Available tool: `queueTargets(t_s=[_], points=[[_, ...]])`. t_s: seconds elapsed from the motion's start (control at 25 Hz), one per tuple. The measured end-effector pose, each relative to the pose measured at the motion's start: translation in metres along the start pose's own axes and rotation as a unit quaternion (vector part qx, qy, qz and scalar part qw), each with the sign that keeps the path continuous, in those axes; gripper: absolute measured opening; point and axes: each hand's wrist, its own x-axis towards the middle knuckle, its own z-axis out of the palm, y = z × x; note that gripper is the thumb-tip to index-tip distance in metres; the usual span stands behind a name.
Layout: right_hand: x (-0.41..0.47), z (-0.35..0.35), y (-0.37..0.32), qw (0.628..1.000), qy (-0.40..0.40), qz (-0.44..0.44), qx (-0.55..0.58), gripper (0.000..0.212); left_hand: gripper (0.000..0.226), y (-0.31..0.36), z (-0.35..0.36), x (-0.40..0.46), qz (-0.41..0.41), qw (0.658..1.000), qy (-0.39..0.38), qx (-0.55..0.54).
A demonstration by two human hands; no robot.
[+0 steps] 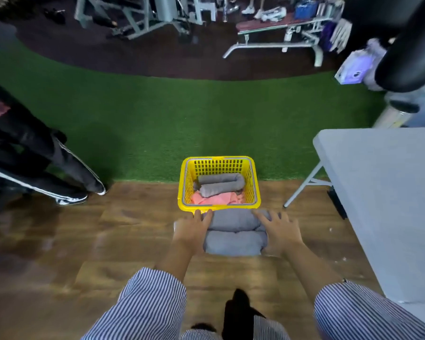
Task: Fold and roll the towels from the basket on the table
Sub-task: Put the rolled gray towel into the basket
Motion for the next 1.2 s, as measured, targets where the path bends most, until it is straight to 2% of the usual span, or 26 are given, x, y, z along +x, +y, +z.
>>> queueTargets(t_s=[0.12,0.32,0.6,0.84,0.96,1.2], points=[[0.047,0.012,0.016,1.000,-0.007,0.009,0.009,0.112,0.111,-0.001,0.005,0.055,0.002,1.000,-0.012,0.005],[0.160,0.060,0.032,0.999,0.014,0.010,0.029,0.110,0.105,-0.018,0.047,0.172,0.018,0.998,0.033,0.049],[0.342,0.205,0.033,0.993,0.113,0.031,0.026,0.108,0.103,-0.043,0.186,0.354,0.016,0.988,0.124,0.087],[0.448,0.308,0.034,0.978,0.208,0.031,-0.015,0.112,0.112,-0.049,0.301,0.452,-0.017,0.977,0.207,0.050],[0.475,0.324,0.035,0.981,0.188,-0.001,-0.039,0.112,0.118,-0.052,0.330,0.473,0.002,0.984,0.178,0.007],[0.601,0.270,0.051,0.981,0.193,0.008,-0.021,0.107,0.110,-0.100,0.289,0.590,-0.017,0.984,0.175,0.015]])
